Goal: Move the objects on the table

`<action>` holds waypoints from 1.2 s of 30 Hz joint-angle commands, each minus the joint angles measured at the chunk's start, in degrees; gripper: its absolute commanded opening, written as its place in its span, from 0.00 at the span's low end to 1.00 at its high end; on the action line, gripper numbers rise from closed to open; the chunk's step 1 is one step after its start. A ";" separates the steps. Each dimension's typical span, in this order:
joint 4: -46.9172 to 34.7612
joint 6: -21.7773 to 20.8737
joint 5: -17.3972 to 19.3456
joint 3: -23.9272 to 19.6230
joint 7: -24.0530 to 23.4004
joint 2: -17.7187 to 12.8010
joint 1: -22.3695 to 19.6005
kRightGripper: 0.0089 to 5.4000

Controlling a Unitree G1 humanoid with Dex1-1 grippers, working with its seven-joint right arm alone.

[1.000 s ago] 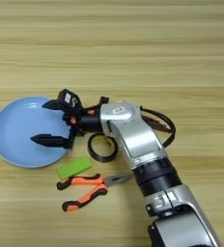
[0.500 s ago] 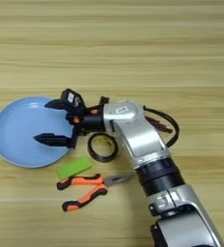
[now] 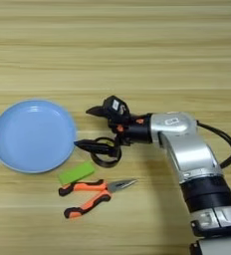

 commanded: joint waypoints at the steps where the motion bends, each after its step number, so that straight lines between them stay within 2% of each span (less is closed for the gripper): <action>1: 0.28 -2.50 1.03 -2.84 0.31 -4.47 -1.56 0.99; 9: 3.94 -5.20 -0.97 -1.75 2.12 -7.17 0.16 0.99; 25: 7.16 -9.58 -7.13 1.28 0.13 -7.22 0.38 0.99; 28: 6.97 -9.55 -7.18 1.45 0.01 -6.72 0.43 0.94; 34: 5.28 -8.62 -6.17 1.43 -0.01 -5.34 0.19 0.76; 36: 4.70 -8.38 -6.03 1.33 -0.09 -4.86 0.06 0.75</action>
